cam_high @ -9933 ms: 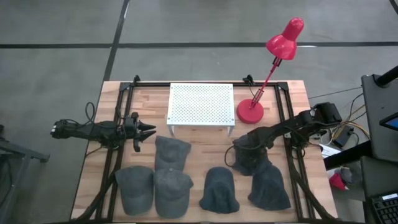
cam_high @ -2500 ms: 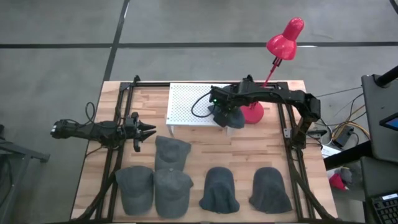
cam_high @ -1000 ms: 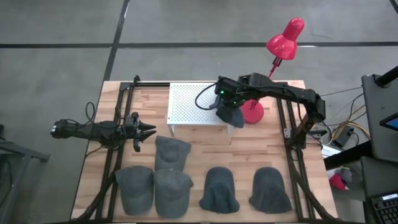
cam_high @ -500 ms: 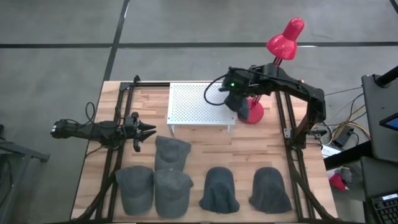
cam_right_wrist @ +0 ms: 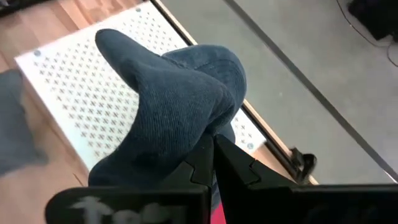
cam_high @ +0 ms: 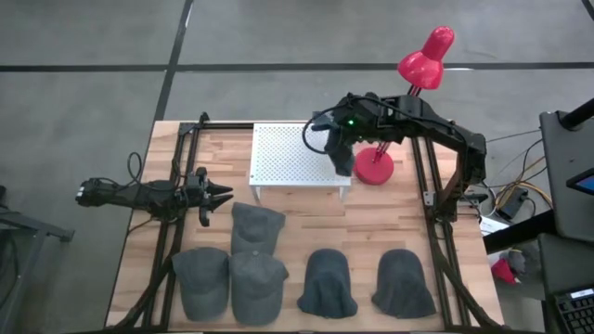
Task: Pick & Place hat
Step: Put the top blue cap on the shelf
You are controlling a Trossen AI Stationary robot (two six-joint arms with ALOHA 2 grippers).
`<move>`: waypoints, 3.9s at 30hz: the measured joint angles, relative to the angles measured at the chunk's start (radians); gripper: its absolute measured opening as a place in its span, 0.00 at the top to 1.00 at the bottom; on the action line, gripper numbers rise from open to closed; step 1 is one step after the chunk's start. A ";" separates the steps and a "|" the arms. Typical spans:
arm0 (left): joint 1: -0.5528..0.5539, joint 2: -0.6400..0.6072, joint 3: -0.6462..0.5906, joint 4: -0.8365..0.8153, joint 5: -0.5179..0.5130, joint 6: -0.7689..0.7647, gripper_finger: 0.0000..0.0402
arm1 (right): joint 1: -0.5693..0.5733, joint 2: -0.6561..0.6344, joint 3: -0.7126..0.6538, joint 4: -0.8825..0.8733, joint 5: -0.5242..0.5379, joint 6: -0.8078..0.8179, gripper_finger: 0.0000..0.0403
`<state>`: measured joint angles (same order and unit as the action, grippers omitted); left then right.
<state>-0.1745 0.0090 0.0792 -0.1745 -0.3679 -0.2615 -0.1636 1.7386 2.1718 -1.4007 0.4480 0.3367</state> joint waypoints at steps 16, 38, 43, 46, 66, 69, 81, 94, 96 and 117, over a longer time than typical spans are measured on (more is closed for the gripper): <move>0.000 0.000 0.000 0.001 0.000 0.001 0.71 | 0.015 0.000 -0.122 0.128 0.016 0.056 0.98; 0.000 0.000 -0.001 0.001 0.000 0.000 0.71 | 0.062 0.000 -0.281 0.184 -0.011 0.052 0.98; 0.000 0.000 -0.001 0.001 0.000 0.000 0.71 | 0.068 0.000 -0.287 0.186 -0.013 0.045 0.98; 0.000 0.000 -0.001 0.001 0.000 0.000 0.71 | 0.068 0.000 -0.291 0.186 -0.023 0.044 0.98; 0.000 0.000 -0.001 0.002 0.000 0.000 0.71 | 0.071 0.004 -0.343 0.301 -0.109 0.004 0.98; 0.000 0.000 -0.001 0.003 0.000 0.000 0.71 | 0.068 0.015 -0.343 0.319 -0.113 0.003 0.98; 0.000 0.006 -0.001 0.003 0.000 -0.002 0.71 | 0.034 0.086 -0.270 0.308 -0.116 0.004 0.98; 0.000 0.006 -0.001 0.003 0.000 -0.002 0.71 | 0.029 0.127 -0.261 0.339 -0.160 0.054 0.98; 0.000 0.006 -0.001 0.003 0.000 -0.002 0.71 | 0.026 0.127 -0.258 0.339 -0.161 0.056 0.98; 0.000 0.006 -0.001 0.003 0.000 -0.002 0.71 | 0.017 0.126 -0.258 0.367 -0.159 0.110 0.98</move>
<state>-0.1743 0.0151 0.0780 -0.1719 -0.3679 -0.2632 -0.1471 1.8645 1.9137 -1.0332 0.2893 0.4465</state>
